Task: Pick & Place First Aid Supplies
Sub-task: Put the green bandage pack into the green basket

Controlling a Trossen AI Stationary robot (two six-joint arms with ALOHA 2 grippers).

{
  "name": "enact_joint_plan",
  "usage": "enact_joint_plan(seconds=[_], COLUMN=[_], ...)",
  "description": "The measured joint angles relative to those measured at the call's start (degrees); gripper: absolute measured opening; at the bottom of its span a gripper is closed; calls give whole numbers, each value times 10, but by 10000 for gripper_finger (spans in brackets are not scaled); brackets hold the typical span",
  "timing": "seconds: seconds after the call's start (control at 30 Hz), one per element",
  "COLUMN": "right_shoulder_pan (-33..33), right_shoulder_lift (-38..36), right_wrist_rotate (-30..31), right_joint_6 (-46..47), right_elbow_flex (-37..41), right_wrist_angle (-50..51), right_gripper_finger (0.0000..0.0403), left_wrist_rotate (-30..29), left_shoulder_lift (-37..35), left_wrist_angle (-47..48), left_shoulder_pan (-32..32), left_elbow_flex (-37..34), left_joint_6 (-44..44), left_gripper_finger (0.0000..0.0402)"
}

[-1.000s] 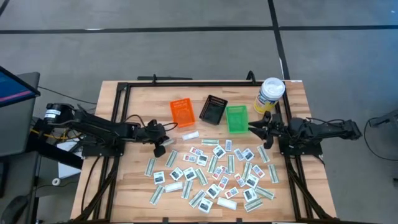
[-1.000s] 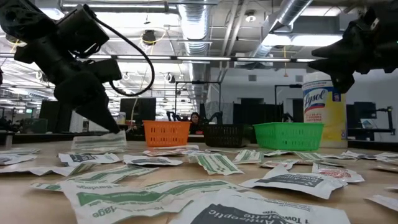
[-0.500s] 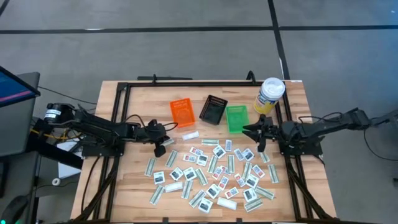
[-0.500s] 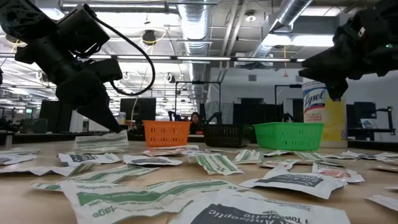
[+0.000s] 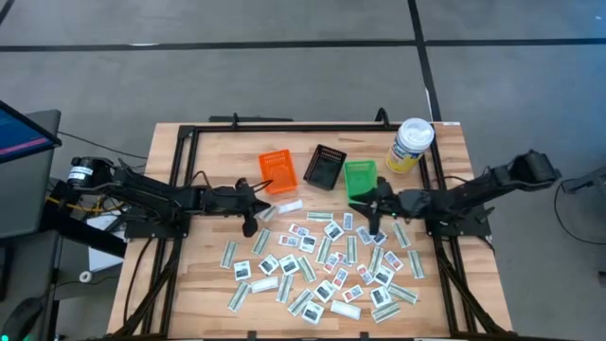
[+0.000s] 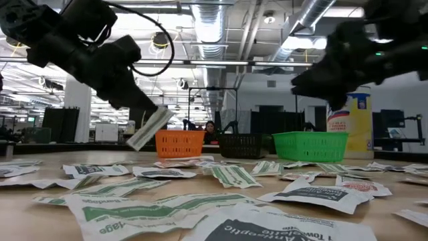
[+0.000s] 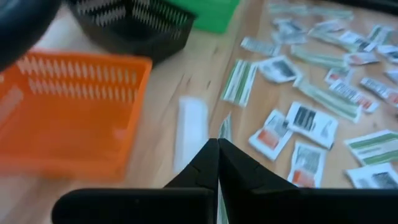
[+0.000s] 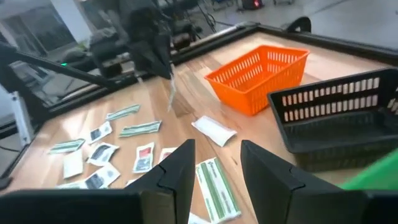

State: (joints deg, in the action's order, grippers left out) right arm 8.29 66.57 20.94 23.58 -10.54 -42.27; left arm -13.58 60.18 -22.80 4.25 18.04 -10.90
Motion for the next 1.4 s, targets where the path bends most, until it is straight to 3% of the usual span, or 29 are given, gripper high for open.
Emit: enact_joint_plan(seconds=[0.37, 0.6, 0.87, 1.13, 1.4], right_shoulder_pan=[-6, -20, -51, -64, -70], right_shoulder_lift=[292, 422, 473, 473, 473], right_wrist_rotate=[-2, -44, -46, -92, -97], right_joint_6=[10, -1, -1, 5, -1], right_elbow_flex=[-230, -382, -446, -448, -454], right_wrist_angle=[-8, 6, 15, -4, -2], right_gripper_finger=[122, 122, 122, 122, 122], left_wrist_rotate=[0, 0, -1, -31, -31], left_shoulder_lift=[0, 0, 0, 0, 0], left_wrist_angle=[-2, -2, -2, -19, -68], left_shoulder_pan=[0, 0, 0, -2, -2], left_elbow_flex=[0, 0, 0, 0, 0], left_joint_6=[3, 1, 1, 3, 3], left_gripper_finger=[8, 8, 8, 8, 8])
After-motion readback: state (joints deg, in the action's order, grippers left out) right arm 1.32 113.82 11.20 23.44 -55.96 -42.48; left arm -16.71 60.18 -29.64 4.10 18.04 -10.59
